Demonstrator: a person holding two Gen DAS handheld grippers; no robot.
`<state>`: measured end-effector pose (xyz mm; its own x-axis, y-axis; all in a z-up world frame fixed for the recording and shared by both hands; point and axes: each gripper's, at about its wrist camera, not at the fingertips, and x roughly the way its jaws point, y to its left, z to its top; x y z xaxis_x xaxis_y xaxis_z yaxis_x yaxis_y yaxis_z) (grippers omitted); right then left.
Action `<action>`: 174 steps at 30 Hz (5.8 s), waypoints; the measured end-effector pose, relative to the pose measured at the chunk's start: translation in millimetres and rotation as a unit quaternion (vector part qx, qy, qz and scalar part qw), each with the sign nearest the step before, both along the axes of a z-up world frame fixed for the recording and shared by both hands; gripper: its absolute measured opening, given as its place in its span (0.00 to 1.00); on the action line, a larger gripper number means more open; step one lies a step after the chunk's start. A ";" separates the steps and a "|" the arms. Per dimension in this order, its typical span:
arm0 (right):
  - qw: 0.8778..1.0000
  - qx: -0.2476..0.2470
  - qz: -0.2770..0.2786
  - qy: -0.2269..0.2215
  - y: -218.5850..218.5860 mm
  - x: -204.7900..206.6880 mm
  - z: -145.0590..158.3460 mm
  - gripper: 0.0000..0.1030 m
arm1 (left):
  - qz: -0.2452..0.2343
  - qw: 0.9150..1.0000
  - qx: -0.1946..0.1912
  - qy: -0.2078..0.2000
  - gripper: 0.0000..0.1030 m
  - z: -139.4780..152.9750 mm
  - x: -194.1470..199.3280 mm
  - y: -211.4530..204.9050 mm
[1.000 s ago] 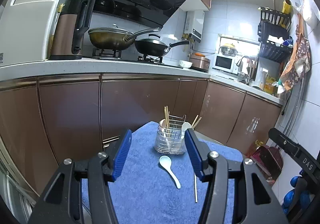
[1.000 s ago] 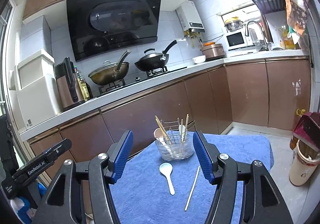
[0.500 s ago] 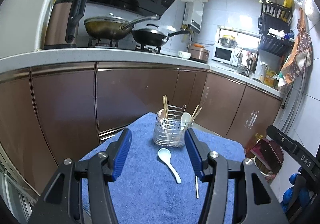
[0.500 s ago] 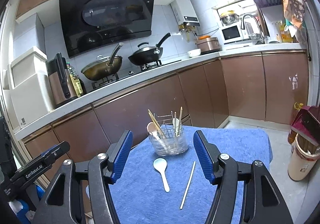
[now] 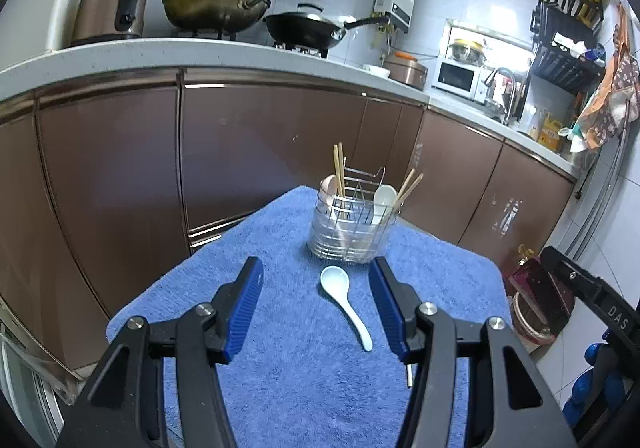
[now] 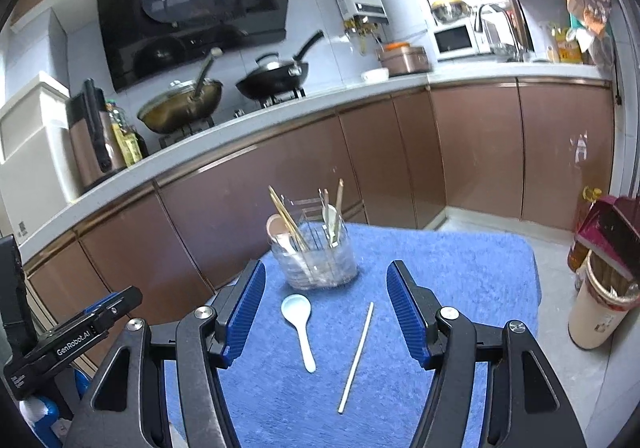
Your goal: Organize utensils
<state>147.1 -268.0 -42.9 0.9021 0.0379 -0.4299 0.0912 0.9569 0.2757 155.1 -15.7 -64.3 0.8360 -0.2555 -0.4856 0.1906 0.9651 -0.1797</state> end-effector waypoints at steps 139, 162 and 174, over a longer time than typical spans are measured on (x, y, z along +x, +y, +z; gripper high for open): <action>0.986 -0.016 0.153 0.058 64.2 -0.1 -15.1 0.05 | -0.071 0.996 0.051 0.009 0.07 4.9 -23.3 -25.0; 0.989 -0.012 0.138 0.042 53.0 5.0 -19.8 0.05 | -0.075 0.995 0.068 -0.014 0.07 -2.4 -23.5 -40.3; 0.990 -0.010 0.133 0.048 39.8 67.5 -24.8 0.05 | -0.061 0.997 0.037 0.016 0.07 -13.6 42.4 -32.0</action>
<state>214.5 -228.2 -67.7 0.8164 0.2599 -0.5157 -0.1410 0.9557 0.2585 197.5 -47.7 -77.9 0.7841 -0.3169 -0.5336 0.3030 0.9459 -0.1164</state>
